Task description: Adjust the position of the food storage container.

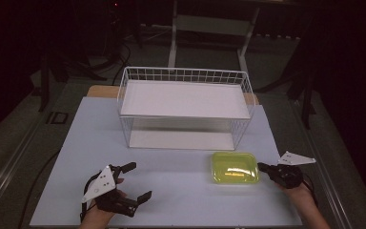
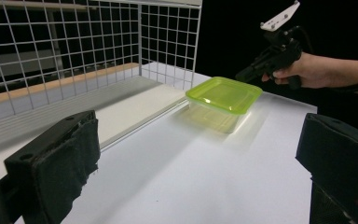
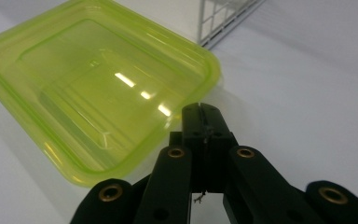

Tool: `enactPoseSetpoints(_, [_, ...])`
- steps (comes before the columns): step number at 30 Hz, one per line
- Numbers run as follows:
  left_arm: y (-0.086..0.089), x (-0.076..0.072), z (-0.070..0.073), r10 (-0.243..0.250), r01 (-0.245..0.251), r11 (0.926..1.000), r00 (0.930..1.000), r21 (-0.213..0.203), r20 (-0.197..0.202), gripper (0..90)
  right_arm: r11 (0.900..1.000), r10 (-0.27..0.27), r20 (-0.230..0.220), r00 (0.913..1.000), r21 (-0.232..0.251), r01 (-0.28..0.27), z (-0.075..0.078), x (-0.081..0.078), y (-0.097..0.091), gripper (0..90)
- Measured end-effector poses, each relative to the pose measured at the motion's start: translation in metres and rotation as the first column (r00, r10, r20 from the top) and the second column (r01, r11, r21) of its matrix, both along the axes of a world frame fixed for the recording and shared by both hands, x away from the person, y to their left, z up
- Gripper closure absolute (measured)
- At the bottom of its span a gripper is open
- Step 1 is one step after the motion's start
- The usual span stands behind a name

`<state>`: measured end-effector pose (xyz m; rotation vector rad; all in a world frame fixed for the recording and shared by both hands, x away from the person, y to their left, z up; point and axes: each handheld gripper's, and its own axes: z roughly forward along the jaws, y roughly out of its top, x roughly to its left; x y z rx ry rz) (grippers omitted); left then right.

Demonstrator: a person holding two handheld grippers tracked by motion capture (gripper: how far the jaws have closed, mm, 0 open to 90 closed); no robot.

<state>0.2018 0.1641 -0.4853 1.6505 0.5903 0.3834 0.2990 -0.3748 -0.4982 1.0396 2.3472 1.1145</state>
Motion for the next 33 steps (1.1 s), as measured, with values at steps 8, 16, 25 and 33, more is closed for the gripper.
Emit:
enactPoseSetpoints(8, [-0.001, 0.000, 0.000, -0.004, 0.004, 1.0000, 1.0000, 0.004, 0.001, 0.1, 0.9997, 0.017, -0.009, 0.9998, 0.014, -0.017, 0.000, 0.003, 0.010, 90.0])
enactPoseSetpoints(16, [0.000, 0.000, 0.000, -0.001, 0.001, 1.0000, 1.0000, -0.001, -0.005, 0.0, 0.9982, 0.059, -0.003, 0.9983, 0.007, -0.059, 0.003, 0.003, 0.027, 90.0])
enactPoseSetpoints(25, [-0.001, 0.000, -0.001, -0.002, 0.002, 1.0000, 1.0000, 0.001, -0.007, 0.1, 0.9949, 0.101, 0.000, 0.9949, 0.003, -0.101, 0.006, 0.006, 0.045, 90.0])
enactPoseSetpoints(33, [0.000, 0.001, -0.001, -0.002, 0.002, 1.0000, 1.0000, -0.002, -0.008, 0.1, 0.9957, 0.092, 0.018, 0.9956, 0.000, -0.092, 0.009, 0.009, 0.044, 90.0])
